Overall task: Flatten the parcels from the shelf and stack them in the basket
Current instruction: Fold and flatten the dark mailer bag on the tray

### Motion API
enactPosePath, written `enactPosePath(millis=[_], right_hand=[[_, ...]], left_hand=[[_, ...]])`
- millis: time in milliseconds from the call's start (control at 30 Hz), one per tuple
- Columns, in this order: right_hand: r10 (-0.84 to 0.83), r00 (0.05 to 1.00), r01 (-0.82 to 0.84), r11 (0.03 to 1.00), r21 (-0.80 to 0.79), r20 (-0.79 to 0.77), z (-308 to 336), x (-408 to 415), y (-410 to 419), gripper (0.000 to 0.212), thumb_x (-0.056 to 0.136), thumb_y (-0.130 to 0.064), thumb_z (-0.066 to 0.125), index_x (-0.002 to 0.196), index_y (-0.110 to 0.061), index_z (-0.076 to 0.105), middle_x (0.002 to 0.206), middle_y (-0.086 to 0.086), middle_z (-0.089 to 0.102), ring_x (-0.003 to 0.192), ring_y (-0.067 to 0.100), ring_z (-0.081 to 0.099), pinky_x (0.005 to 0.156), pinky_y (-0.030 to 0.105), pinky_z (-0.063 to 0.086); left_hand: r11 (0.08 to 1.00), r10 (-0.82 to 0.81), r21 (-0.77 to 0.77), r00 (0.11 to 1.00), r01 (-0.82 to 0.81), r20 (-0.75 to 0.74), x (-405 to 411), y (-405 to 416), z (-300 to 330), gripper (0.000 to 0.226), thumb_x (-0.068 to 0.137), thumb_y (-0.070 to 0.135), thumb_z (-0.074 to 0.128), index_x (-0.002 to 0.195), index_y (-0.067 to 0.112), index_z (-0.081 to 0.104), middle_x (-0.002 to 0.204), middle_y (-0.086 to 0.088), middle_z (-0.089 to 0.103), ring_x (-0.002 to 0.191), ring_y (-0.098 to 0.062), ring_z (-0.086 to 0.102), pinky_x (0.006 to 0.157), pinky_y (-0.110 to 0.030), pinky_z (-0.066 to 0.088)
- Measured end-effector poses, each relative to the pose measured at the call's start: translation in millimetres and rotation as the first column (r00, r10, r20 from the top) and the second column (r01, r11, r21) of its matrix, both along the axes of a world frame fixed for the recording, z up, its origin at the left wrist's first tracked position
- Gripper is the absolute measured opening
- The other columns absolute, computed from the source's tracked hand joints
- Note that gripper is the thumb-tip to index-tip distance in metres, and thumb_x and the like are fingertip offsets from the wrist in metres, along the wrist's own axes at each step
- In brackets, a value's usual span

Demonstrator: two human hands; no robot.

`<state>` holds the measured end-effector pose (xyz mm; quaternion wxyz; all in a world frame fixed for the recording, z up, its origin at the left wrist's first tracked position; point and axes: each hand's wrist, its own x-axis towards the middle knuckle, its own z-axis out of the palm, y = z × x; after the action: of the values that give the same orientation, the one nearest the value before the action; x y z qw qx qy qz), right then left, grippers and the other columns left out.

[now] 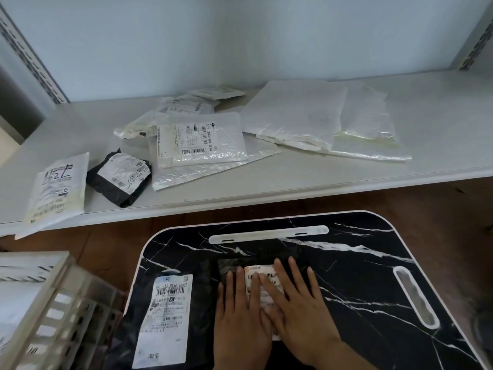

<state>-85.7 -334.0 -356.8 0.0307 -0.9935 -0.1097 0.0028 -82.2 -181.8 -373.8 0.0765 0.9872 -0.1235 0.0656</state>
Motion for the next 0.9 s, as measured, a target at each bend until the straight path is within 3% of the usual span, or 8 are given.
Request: enactPosePath(millis=[233,367,433,500,600,667,833,900], right_hand=[[0.000,1.000,-0.002,0.994,0.110,0.013,1.8,6.6,-7.3,0.057,0.099,-0.061,0.023,0.151,-0.038,0.019,0.153,-0.002,0.038,0.142,0.021,0.027,0.110,0.045,0.020],[-0.372,0.928,0.352,0.888,0.295,0.011,20.8,4.2,-6.6,0.063,0.088,-0.058,0.049,0.139,-0.022,0.048,0.133,0.004,0.053,0.120,0.022,0.048,0.092,0.041,0.048],[-0.590,0.793,0.592,0.687,0.422,-0.152,31.6,2.7,-3.7,0.064,0.086,-0.046,0.065,0.136,-0.010,0.048,0.126,0.009,0.051,0.114,0.025,0.049,0.090,0.039,0.049],[-0.662,0.660,0.734,0.465,0.496,-0.355,38.4,3.4,-3.6,0.055,0.088,-0.037,0.066,0.131,-0.006,0.050,0.121,0.012,0.055,0.109,0.027,0.056,0.088,0.038,0.049],[-0.682,0.610,0.769,0.385,0.510,-0.404,48.1,-0.2,-6.1,0.033,0.094,-0.035,0.059,0.113,-0.008,0.059,0.101,0.010,0.066,0.094,0.026,0.062,0.075,0.032,0.049],[-0.686,0.622,0.741,0.361,0.566,-0.377,58.7,-4.0,-8.0,0.025,0.097,-0.037,0.054,0.091,-0.013,0.057,0.081,0.005,0.064,0.077,0.022,0.061,0.063,0.031,0.046],[-0.694,0.684,0.615,0.385,0.688,-0.222,90.6,-6.9,-16.2,0.030,0.100,-0.033,0.047,0.076,-0.015,0.046,0.065,0.002,0.056,0.060,0.015,0.052,0.051,0.030,0.033],[-0.666,0.707,0.585,0.362,0.726,-0.238,101.1,-5.3,-16.4,0.032,0.100,-0.032,0.047,0.074,-0.013,0.048,0.065,0.001,0.055,0.060,0.011,0.049,0.051,0.024,0.032]], left_hand=[[1.000,0.006,-0.008,1.000,-0.006,0.003,5.1,2.2,-3.2,0.052,0.097,0.033,0.017,0.139,0.012,0.039,0.143,-0.020,0.045,0.148,-0.025,-0.007,0.114,-0.043,0.009],[0.998,0.046,-0.034,0.993,-0.049,-0.104,4.4,-2.3,17.2,0.059,0.085,0.035,0.038,0.140,0.016,0.047,0.151,-0.015,0.033,0.146,-0.031,0.017,0.110,-0.044,0.025],[0.964,0.165,-0.170,0.959,-0.207,-0.232,-0.3,-11.9,45.2,0.065,0.089,0.032,0.045,0.150,0.017,0.028,0.160,-0.014,0.008,0.146,-0.030,0.013,0.111,-0.041,0.031],[0.757,0.358,-0.375,0.819,-0.536,-0.448,-0.4,-20.4,63.6,0.071,0.091,0.027,0.057,0.150,0.011,0.022,0.157,-0.017,0.012,0.142,-0.032,0.020,0.113,-0.038,0.027],[0.279,0.430,-0.479,0.555,-0.832,-0.712,6.2,-22.2,70.0,0.061,0.085,0.025,0.069,0.133,-0.005,0.048,0.126,-0.025,0.054,0.115,-0.039,0.053,0.100,-0.042,0.044],[0.125,0.359,-0.497,0.506,-0.859,-0.784,6.5,-24.5,79.1,0.052,0.087,0.034,0.066,0.117,-0.008,0.058,0.103,-0.021,0.064,0.099,-0.039,0.060,0.094,-0.045,0.048],[0.406,0.423,-0.635,0.751,-0.657,-0.506,10.5,-22.5,118.1,0.033,0.102,0.033,0.038,0.096,0.003,0.051,0.090,-0.008,0.056,0.093,-0.031,0.053,0.079,-0.032,0.037],[0.429,0.438,-0.637,0.764,-0.640,-0.473,15.5,-15.1,126.9,0.034,0.103,0.033,0.033,0.087,0.006,0.046,0.084,-0.005,0.049,0.084,-0.022,0.045,0.076,-0.031,0.030]])
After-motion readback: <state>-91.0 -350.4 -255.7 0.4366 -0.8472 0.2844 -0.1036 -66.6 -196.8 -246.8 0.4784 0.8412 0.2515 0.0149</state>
